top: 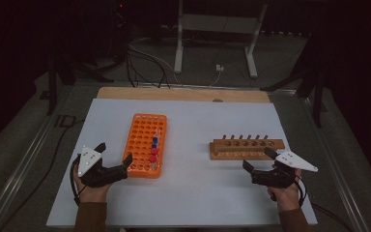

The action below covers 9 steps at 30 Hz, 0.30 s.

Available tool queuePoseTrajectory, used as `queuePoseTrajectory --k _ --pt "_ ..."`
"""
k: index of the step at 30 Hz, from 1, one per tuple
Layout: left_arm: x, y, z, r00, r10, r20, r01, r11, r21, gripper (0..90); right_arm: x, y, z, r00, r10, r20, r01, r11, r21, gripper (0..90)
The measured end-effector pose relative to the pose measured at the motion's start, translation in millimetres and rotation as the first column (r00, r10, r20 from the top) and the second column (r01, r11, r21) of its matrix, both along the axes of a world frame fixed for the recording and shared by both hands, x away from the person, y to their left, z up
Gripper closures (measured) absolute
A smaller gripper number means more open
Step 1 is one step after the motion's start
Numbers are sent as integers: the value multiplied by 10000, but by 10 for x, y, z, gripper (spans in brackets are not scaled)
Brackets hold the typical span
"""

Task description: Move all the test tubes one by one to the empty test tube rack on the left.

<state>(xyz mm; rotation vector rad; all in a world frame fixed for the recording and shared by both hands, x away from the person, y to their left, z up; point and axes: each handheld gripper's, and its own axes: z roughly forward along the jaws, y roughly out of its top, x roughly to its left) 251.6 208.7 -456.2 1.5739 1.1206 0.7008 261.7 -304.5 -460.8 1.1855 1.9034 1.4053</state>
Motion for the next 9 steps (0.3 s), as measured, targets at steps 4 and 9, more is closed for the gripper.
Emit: queuePoseTrajectory --k 4,9 --pt "0 -1 -2 10000 19 14 -19 10000 47 5 5 17 -19 10000 28 0 -28 9999 -150 0" --pt "4 -1 -28 10000 19 -79 -19 10000 66 5 10 13 -39 10000 -17 -81 16 9999 -138 0"
